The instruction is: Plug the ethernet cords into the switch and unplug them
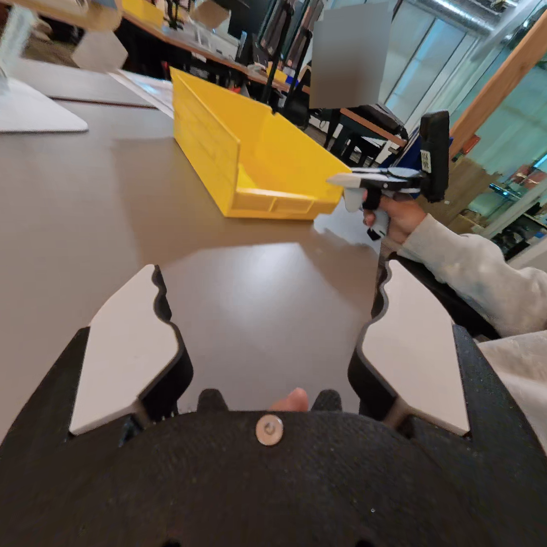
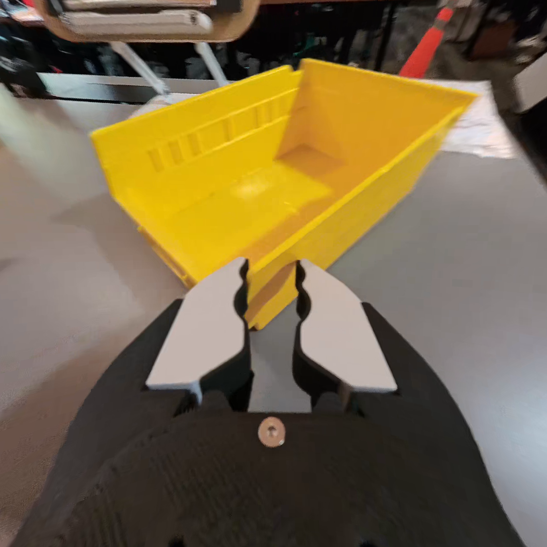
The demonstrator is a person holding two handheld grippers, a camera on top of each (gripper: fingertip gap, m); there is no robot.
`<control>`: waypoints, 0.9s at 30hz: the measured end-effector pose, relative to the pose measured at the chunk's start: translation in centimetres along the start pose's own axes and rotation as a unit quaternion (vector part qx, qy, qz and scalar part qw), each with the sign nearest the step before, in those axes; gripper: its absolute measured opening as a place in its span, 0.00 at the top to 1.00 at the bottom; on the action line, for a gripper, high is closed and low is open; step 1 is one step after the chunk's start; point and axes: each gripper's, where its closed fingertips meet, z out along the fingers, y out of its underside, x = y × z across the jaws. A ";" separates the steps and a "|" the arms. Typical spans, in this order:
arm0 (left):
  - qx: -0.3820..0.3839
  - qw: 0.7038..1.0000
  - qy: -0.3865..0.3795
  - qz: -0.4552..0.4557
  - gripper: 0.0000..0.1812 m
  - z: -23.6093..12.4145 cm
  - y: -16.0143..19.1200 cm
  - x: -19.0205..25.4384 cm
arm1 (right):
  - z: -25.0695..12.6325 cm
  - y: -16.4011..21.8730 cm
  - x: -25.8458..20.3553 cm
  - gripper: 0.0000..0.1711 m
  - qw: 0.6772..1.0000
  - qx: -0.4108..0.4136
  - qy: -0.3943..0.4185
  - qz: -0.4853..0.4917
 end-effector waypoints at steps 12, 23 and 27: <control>-0.032 0.999 0.016 0.004 0.28 0.7 1.3 0.3 | -6.4 1.8 14.7 0.98 0.989 0.050 0.120 0.069; -0.028 0.999 0.019 0.000 0.33 0.6 1.2 0.3 | -9.8 -2.2 16.0 0.69 0.964 0.134 0.220 0.069; -0.021 1.000 0.010 0.020 0.38 0.5 0.9 0.2 | -10.0 -10.0 4.0 0.70 0.954 0.270 0.129 0.014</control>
